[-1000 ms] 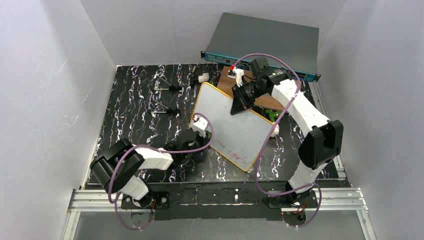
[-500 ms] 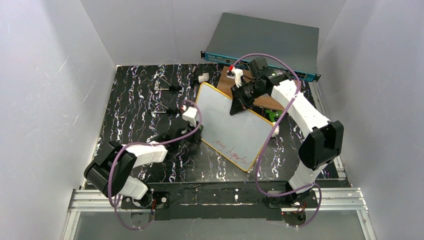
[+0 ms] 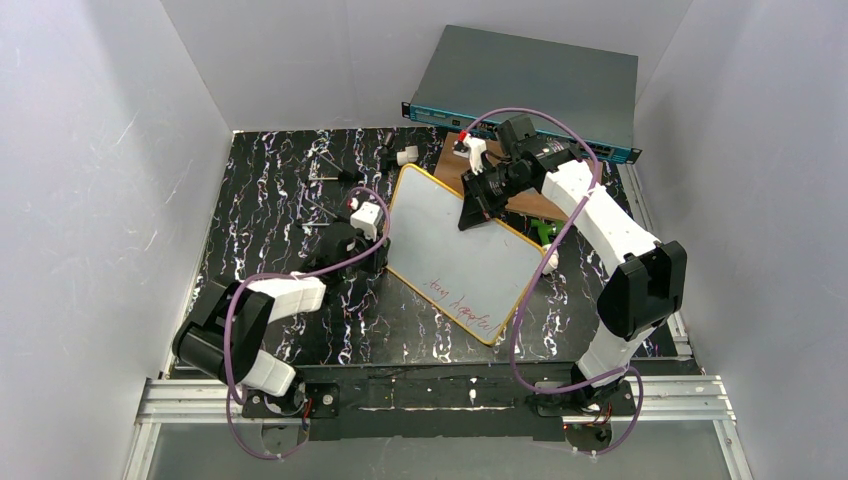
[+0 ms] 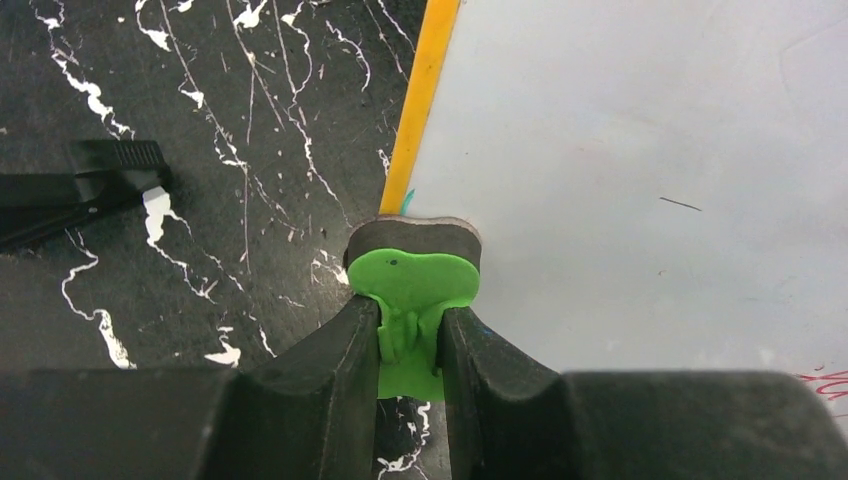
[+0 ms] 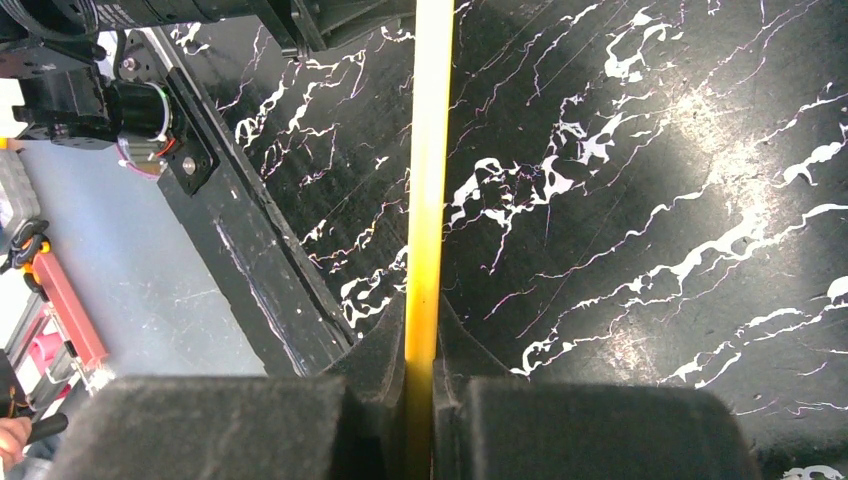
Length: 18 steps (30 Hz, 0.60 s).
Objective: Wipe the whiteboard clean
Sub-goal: Erase the whiteboard at the center of the board.
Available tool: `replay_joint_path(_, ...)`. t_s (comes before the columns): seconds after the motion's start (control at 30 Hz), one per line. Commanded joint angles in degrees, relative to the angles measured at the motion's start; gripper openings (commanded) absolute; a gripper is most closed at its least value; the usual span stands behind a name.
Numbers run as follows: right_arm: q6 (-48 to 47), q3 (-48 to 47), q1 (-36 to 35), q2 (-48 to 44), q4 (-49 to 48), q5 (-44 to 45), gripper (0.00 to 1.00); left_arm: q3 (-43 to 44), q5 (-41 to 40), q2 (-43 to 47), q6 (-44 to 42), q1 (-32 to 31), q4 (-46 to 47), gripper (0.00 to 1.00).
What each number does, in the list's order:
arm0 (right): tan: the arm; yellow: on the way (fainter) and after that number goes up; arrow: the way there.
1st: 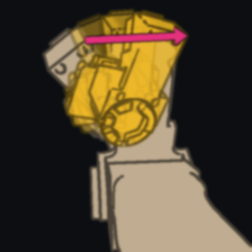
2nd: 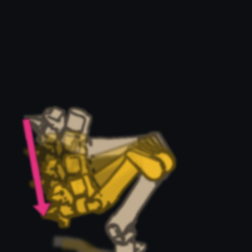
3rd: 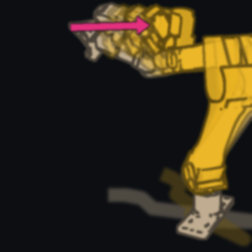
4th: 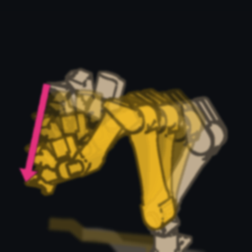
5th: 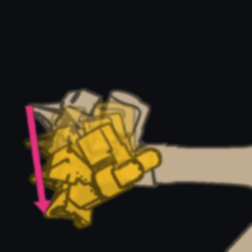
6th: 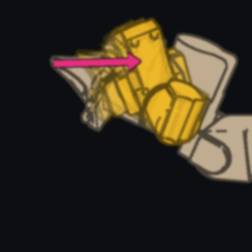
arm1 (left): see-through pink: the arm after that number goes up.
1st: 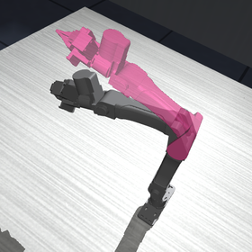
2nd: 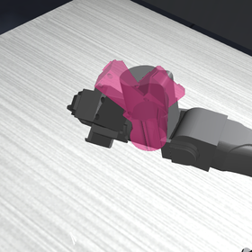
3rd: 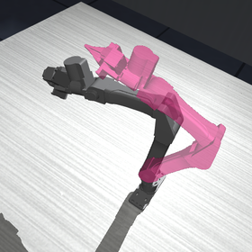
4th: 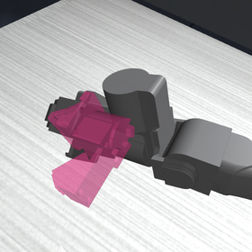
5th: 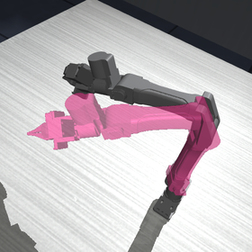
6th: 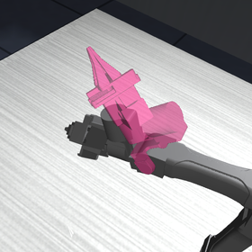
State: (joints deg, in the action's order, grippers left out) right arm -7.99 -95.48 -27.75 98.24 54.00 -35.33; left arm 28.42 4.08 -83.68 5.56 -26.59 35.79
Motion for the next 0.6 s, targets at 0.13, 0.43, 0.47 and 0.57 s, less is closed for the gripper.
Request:
replay_joint_path(0.13,-7.03,1.87,-5.16,2.17,2.39,-14.35,0.01,11.48,16.96,-1.28,-1.92,-1.35,-2.92,0.0)
replay_joint_path(0.43,-7.04,1.94,-5.21,2.06,2.26,-13.62,0.01,22.74,15.3,0.33,2.42,-4.7,-10.88,0.0)
replay_joint_path(0.47,-7.04,1.96,-5.21,2.02,2.11,-13.4,0.01,24.76,15.65,0.59,2.63,-4.7,-12.69,0.0)
replay_joint_path(0.57,-7.13,1.97,-5.21,1.83,2.09,-12.61,0.01,31.3,17.04,1.24,3.14,-4.76,-18.46,0.0)
